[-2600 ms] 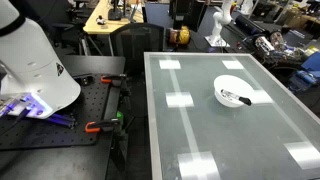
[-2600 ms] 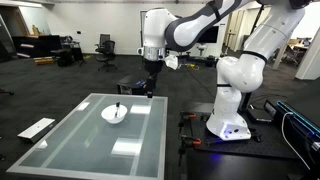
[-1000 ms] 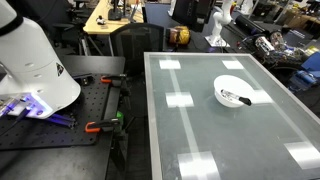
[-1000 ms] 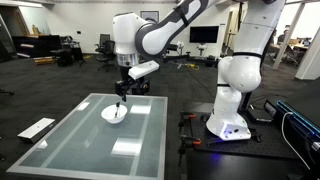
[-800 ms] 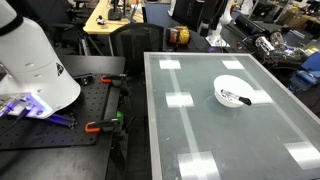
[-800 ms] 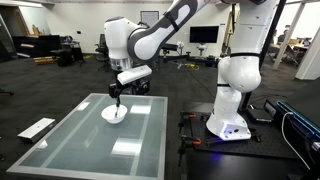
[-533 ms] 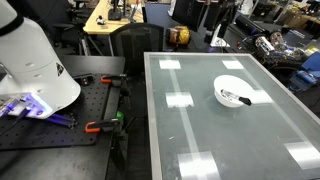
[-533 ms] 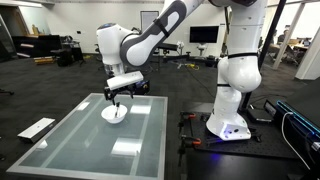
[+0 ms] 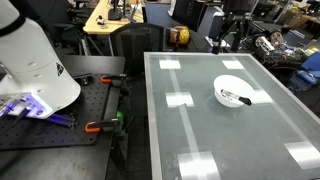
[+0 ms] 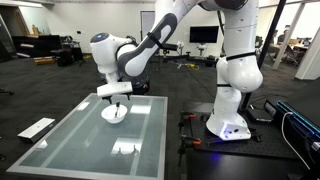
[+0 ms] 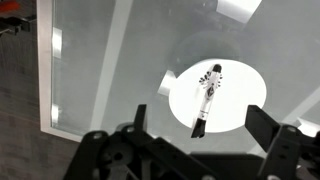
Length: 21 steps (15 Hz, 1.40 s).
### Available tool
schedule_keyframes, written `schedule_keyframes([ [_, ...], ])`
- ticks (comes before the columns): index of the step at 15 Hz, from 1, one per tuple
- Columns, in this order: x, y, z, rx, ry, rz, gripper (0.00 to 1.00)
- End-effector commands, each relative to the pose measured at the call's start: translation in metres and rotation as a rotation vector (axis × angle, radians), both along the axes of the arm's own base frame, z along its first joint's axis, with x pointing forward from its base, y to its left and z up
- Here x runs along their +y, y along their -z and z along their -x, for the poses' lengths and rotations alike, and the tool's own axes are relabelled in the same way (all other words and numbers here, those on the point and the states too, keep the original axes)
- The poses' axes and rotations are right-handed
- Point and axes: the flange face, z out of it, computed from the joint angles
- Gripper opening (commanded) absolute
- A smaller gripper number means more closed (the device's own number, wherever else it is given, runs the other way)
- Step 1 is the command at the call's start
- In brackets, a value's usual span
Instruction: Take the pen out of the bowl and put it on the table
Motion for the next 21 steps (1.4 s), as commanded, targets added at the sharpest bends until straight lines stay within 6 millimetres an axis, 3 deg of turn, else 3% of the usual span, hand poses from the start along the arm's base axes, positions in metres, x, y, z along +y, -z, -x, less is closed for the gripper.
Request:
schedule_keyframes([
  [1,-0.001,0.009,-0.014,-0.059,0.105,0.066,1.0],
  [10,-0.005,0.048,-0.023,-0.137,0.288,0.223,1.0],
  [11,-0.006,0.044,-0.015,-0.124,0.251,0.183,1.0],
  [21,-0.013,0.062,-0.027,-0.116,0.333,0.227,1.0],
])
